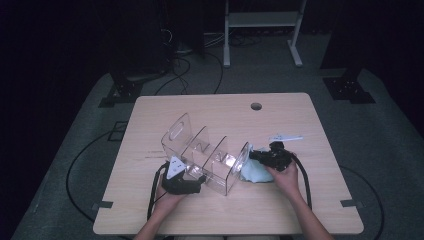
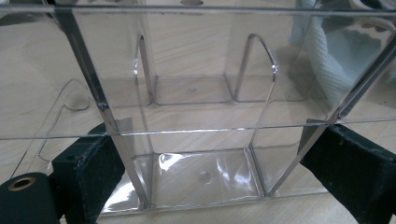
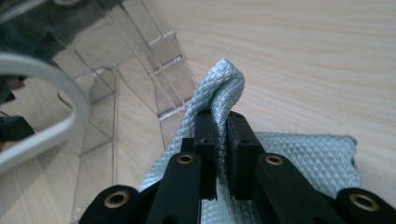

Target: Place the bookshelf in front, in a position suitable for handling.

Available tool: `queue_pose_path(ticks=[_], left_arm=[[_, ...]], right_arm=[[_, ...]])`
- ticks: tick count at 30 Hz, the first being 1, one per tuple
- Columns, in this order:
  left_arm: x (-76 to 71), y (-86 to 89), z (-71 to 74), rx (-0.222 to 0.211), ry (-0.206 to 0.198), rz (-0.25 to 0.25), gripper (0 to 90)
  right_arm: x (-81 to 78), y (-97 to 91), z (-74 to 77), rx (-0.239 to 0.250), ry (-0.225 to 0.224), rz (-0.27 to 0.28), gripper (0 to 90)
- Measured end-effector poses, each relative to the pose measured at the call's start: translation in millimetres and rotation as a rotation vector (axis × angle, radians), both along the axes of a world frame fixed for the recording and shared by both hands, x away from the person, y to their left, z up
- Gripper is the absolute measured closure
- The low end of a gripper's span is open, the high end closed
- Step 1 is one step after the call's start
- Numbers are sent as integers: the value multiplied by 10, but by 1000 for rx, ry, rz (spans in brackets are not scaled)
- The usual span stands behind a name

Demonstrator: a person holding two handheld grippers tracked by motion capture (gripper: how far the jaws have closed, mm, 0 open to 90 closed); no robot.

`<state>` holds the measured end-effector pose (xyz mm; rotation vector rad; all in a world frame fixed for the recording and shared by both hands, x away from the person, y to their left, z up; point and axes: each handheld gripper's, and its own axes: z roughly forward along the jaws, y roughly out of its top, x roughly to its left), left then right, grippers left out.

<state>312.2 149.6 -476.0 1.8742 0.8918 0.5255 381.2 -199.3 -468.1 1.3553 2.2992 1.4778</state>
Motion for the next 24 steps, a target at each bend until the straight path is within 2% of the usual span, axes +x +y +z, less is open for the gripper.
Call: queue_pose_path(ticks=[4,6,9,16,18,20,24], left_arm=[[-1,0,1,1,-1,0,71],[-1,2,-1,0,-1,0,71],[-1,4,-4,-1,0,0,71],[-1,-1,-4,-2,0,2,71],[-1,-4,-6,-3,-3,3,71],[-2,-8,-8,-6,-4,5,71],[-6,-15,-6,-4,-3,6,70]], right_arm=[[16,17,-126,-26,40,4,836],[12,17,-92,-31,37,7,836],[3,18,78,-24,-5,18,836],[-38,-2,563,28,-108,37,836],[-64,5,687,41,-124,42,835],[-85,21,792,48,-151,59,836],[-153,134,938,36,-172,115,835]])
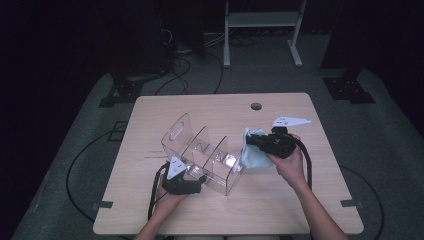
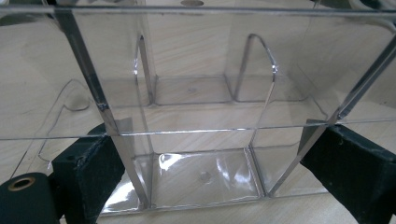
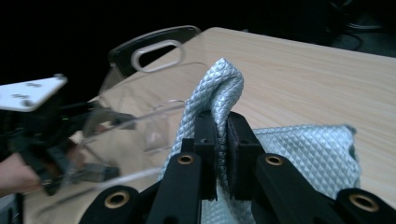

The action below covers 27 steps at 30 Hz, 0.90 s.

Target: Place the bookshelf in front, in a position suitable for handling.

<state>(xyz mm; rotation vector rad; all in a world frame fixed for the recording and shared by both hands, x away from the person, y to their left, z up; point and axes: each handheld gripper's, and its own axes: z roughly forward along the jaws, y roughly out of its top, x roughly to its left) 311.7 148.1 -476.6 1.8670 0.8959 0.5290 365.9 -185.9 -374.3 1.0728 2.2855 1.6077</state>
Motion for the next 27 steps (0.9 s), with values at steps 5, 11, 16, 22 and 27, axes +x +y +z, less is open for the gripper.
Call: queue_pose_path(ticks=[5,11,16,22,27], left_arm=[[-2,4,1,0,4,0,71],[-2,-3,1,1,-2,1,70],[-4,0,-1,1,-1,2,71],[-3,-12,2,2,-3,4,71],[2,-12,-2,0,-3,2,71]], right_arm=[[-149,203,38,-37,-14,84,833],[-159,173,5,-7,13,69,834],[-349,291,-16,22,16,147,832],[-307,218,8,-17,-10,87,833],[-483,326,-47,21,-4,152,831]])
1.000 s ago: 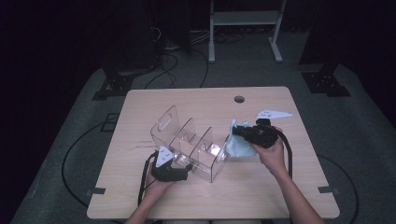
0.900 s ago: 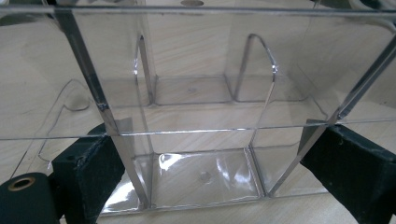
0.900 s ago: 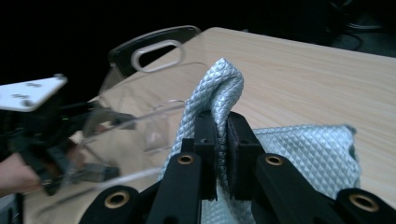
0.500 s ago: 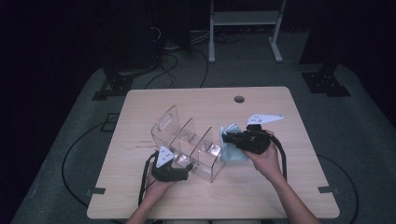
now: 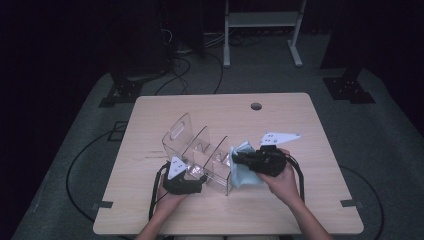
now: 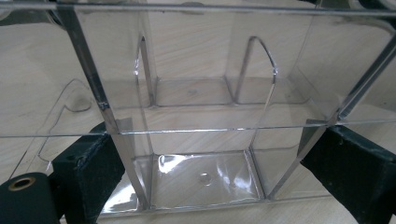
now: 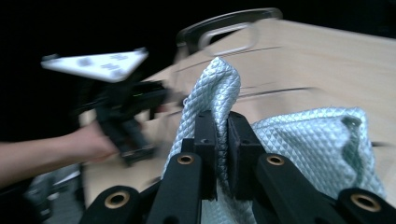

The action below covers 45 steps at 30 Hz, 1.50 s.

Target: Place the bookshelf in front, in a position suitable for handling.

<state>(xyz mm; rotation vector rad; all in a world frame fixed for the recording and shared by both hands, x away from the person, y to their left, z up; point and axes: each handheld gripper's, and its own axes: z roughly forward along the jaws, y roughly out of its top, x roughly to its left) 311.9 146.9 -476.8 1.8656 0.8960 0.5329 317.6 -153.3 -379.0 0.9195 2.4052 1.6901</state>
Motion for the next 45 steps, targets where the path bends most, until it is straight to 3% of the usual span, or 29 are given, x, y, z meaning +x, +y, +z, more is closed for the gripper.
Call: queue_pose_path(ticks=[2,4,8,10,12,14,16,19,24,28,32,37,39,42,45], left_arm=[[1,1,2,4,-4,-2,71],[-2,-3,1,2,-3,0,71],[-1,-5,1,0,-2,1,71],[2,-6,-2,-3,-3,1,71],[3,-4,-2,-2,-2,0,71],[0,-4,0,0,-3,0,72],[-3,-9,-2,-2,-2,3,72],[-1,-10,-5,-5,-5,3,72],[4,-9,-6,-5,-4,0,72],[2,-12,-7,-8,-5,2,72],[3,-11,-8,-7,-4,2,72],[5,-16,-7,-6,-4,2,72],[6,-22,-6,-7,-5,3,72],[10,-21,-7,-4,-6,2,71],[11,-15,-8,-4,-1,1,72]], right_arm=[[-79,33,-12,-10,-22,17,829],[-96,4,-17,-18,-54,-12,828],[-88,-42,-35,6,-28,-32,830],[-152,20,-45,10,-20,-3,829],[-225,103,-43,-12,-31,31,829],[-270,146,-22,-52,-62,30,829],[-249,122,-4,-70,-87,0,827],[-162,27,-1,-51,-73,-42,828],[-181,41,-4,-53,-73,-15,799],[-129,10,6,-42,-36,19,785],[-172,34,6,-60,-62,-11,814],[-209,74,27,-96,-83,-7,826],[-183,45,32,-100,-95,-48,828],[-213,59,29,-101,-94,-56,829],[-304,179,10,-99,-92,20,829]])
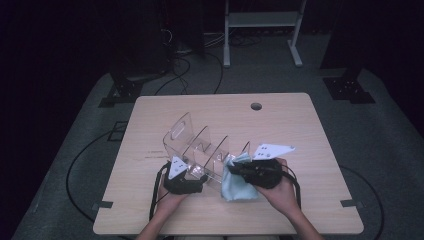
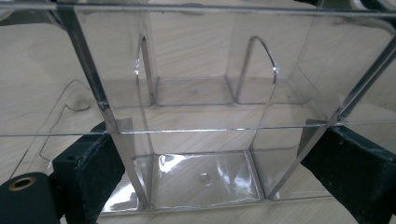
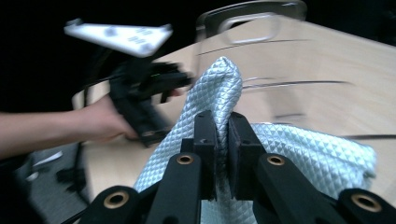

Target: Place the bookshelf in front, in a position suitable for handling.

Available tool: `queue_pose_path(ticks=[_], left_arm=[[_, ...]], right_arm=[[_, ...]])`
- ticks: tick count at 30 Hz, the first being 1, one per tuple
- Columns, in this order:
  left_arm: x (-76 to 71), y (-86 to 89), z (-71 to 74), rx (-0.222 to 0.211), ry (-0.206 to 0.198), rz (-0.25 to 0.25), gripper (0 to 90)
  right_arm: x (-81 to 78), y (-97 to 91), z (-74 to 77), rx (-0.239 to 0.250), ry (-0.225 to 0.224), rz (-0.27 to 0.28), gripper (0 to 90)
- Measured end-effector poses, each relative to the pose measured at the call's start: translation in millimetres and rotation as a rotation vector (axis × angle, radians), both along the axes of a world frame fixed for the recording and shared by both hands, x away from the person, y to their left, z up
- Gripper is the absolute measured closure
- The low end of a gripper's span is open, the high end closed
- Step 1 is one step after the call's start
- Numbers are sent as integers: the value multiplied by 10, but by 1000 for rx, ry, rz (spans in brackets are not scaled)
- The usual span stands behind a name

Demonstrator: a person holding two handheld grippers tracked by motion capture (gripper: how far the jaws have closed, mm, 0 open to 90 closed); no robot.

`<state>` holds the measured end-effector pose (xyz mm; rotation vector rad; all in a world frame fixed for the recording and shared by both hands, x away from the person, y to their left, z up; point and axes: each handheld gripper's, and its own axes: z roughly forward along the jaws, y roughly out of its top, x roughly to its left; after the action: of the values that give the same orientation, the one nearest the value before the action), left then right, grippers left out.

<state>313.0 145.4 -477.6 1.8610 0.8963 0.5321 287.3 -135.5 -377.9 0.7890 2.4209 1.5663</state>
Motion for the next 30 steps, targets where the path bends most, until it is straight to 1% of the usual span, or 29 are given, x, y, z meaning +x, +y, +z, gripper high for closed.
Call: queue_pose_path(ticks=[1,2,3,4,5,6,8,9,10,11,12,13,14,15,16,17,18,20,22,23,24,25,26,27,28,29,30], left_arm=[[-1,1,1,2,0,0,72],[0,-1,-1,0,-3,1,72],[-1,-4,1,-1,-4,1,73],[-2,-8,6,2,-3,2,73],[-2,-11,5,0,-4,2,73],[-2,-13,4,0,-4,2,72],[0,-17,2,-3,-6,3,72],[1,-19,1,-4,-6,5,72],[4,-17,0,-3,-6,3,72],[4,-13,1,0,-4,2,72],[4,-12,0,0,-4,2,72],[3,-10,0,1,-4,1,72],[1,-12,1,1,-6,2,73],[-1,-16,4,0,-6,3,73],[-1,-19,5,-1,-5,4,73],[-1,-17,4,-1,-5,3,73],[0,-16,3,-1,-6,3,73],[2,-19,2,-3,-7,3,72],[8,-17,-2,-4,-8,0,72],[12,-15,-3,-5,-8,-2,72],[15,-16,-5,-6,-9,-2,72],[15,-15,-5,-6,-6,0,72],[15,-12,-5,-6,-5,-1,73],[14,-14,-4,-7,-5,0,73],[13,-14,-1,-4,-6,-1,73],[13,-17,0,-3,-7,-1,73],[14,-19,0,-3,-8,0,73]], right_arm=[[-22,29,-2,-7,0,12,829],[-43,54,1,-26,-9,19,829],[-50,64,5,-36,-27,10,830],[-43,58,6,-40,-33,2,829],[-11,31,7,-32,-38,-16,829],[18,-2,9,-22,-33,-37,830],[62,-53,0,7,-10,-49,831],[58,-54,-6,12,-8,-50,831],[37,-40,-8,9,-11,-49,831],[4,-4,-17,10,-3,-15,831],[-22,26,-25,5,-8,-1,831],[-51,51,-27,-5,-14,6,831],[-72,69,-18,-29,-33,10,831],[-61,53,-10,-35,-41,-2,831],[-44,27,-8,-29,-44,-20,832],[-10,-21,-4,-16,-43,-43,832],[23,-73,-2,2,-27,-60,832],[46,-151,-6,15,-26,-99,834],[23,-163,-9,21,-14,-85,835],[7,-141,-17,18,-8,-58,835],[-23,-105,-21,9,-7,-41,835],[-49,-68,-23,-9,-20,-30,834],[-64,-44,-17,-24,-39,-30,834],[-63,-43,-8,-30,-45,-35,834],[-46,-63,-2,-27,-49,-52,834],[-10,-102,-3,-14,-37,-74,835],[12,-125,-9,-2,-26,-74,834]])
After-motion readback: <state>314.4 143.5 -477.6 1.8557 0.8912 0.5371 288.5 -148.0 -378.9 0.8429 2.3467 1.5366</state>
